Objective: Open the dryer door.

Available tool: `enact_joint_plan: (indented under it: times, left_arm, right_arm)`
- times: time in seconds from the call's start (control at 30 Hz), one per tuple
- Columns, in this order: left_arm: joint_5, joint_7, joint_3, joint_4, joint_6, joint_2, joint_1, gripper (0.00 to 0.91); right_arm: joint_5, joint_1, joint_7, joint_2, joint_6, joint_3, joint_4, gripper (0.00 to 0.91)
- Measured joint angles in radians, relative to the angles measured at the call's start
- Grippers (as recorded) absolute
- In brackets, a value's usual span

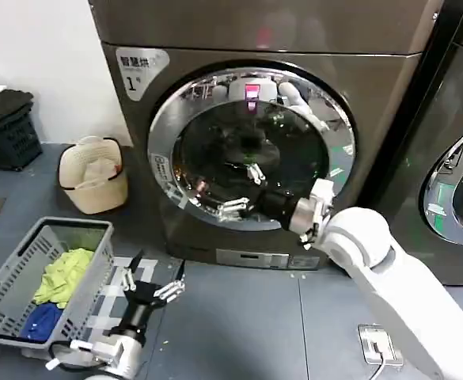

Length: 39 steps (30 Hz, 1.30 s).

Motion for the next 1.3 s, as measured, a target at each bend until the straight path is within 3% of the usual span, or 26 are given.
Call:
enact_joint_plan:
  times: [1.3]
  left_arm:
    - [0.0, 0.0, 0.001, -0.013, -0.002, -0.006, 0.005, 0.907]
  right_arm:
    - [-0.051, 0.081, 0.041, 0.097, 0.012, -0.106, -0.179, 0.907]
